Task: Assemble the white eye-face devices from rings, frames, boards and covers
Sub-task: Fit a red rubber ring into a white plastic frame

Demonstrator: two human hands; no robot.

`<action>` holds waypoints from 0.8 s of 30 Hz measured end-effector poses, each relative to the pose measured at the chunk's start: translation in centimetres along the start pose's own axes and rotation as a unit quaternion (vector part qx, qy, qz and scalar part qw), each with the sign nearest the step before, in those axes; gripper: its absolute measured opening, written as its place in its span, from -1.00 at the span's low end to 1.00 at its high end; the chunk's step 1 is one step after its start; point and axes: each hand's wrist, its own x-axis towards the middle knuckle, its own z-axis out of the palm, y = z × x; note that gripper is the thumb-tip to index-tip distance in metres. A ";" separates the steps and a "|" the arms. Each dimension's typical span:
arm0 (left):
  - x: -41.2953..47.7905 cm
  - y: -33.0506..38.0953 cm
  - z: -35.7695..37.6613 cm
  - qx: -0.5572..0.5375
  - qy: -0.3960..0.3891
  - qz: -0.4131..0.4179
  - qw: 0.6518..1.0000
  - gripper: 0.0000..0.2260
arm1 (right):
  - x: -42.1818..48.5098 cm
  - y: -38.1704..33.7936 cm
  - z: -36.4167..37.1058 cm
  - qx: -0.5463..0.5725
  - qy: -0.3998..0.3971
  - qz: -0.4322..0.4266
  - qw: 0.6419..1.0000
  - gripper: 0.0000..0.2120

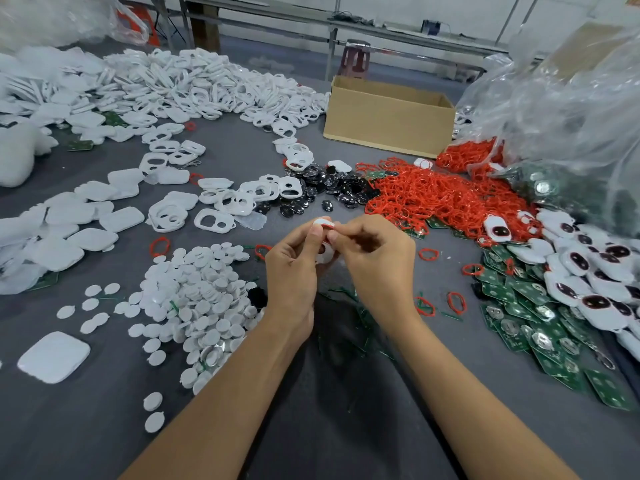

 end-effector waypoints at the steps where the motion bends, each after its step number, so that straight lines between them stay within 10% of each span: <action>1: 0.0 0.0 0.0 -0.001 0.000 0.002 1.000 -0.83 | -0.1 0.1 0.2 0.014 0.002 0.014 1.000 -0.94; 24: 0.3 1.0 -0.9 0.014 -0.093 -0.109 0.990 -0.79 | 1.7 1.1 -2.9 0.045 -0.166 -0.061 0.983 -0.84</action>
